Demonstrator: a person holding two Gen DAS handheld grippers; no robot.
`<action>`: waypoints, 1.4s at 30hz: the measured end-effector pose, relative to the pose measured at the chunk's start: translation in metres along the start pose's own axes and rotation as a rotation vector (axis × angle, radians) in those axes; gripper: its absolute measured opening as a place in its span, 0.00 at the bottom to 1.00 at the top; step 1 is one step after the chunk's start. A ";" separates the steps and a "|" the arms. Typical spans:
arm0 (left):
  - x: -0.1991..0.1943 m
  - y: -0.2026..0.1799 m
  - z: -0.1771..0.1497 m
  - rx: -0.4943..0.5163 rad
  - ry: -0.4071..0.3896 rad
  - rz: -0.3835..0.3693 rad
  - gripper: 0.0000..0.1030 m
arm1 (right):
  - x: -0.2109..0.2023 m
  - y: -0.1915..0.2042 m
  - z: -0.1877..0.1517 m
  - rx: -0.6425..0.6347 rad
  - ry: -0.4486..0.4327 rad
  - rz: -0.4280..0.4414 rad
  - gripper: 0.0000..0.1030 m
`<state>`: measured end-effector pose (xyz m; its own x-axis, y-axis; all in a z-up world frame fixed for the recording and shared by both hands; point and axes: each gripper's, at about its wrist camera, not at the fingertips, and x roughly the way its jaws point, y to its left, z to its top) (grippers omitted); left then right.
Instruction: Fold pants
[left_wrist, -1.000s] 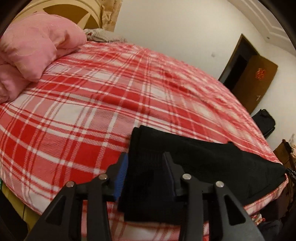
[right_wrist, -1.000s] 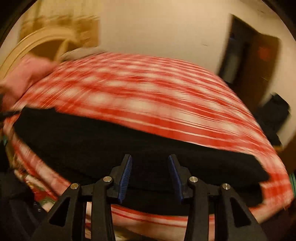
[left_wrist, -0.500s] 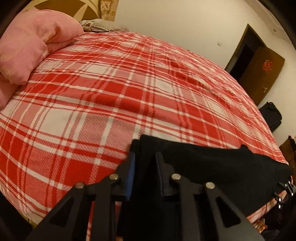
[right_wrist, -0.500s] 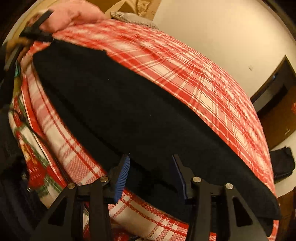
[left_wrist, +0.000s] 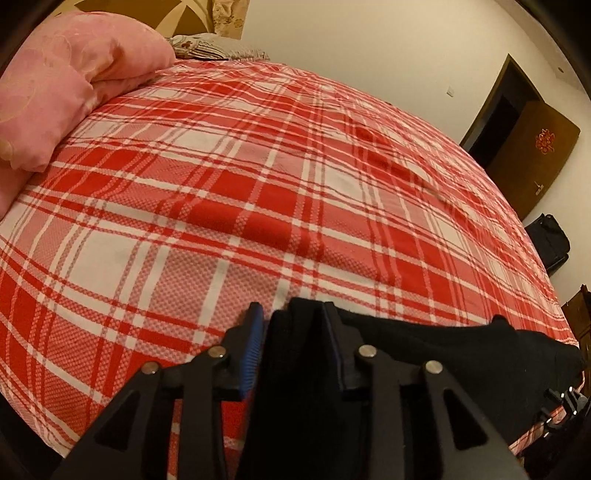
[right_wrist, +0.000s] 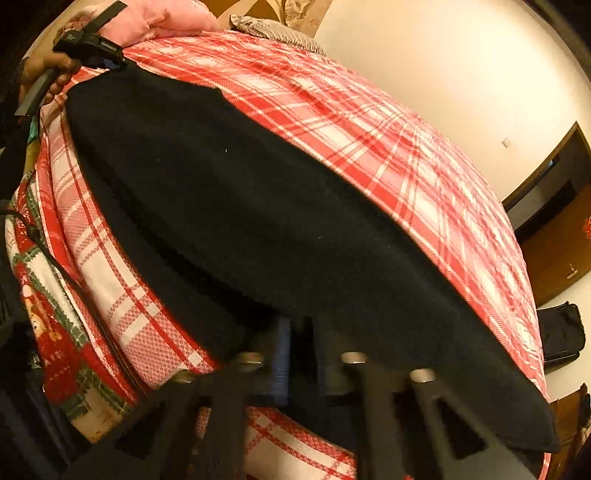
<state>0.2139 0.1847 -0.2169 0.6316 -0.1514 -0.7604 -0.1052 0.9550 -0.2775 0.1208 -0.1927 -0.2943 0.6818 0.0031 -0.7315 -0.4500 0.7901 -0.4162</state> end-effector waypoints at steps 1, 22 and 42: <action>0.001 -0.001 0.001 0.001 0.001 0.004 0.35 | -0.005 0.000 -0.001 -0.003 -0.006 0.004 0.04; 0.004 -0.003 0.004 0.016 -0.009 0.023 0.35 | -0.031 0.004 -0.013 0.050 -0.001 0.086 0.03; -0.052 -0.004 -0.002 0.055 -0.080 -0.030 0.59 | -0.022 -0.007 -0.019 0.096 0.004 0.141 0.49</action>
<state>0.1799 0.1879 -0.1778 0.6934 -0.1613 -0.7022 -0.0446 0.9632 -0.2652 0.0978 -0.2098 -0.2856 0.6133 0.1152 -0.7814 -0.4836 0.8370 -0.2562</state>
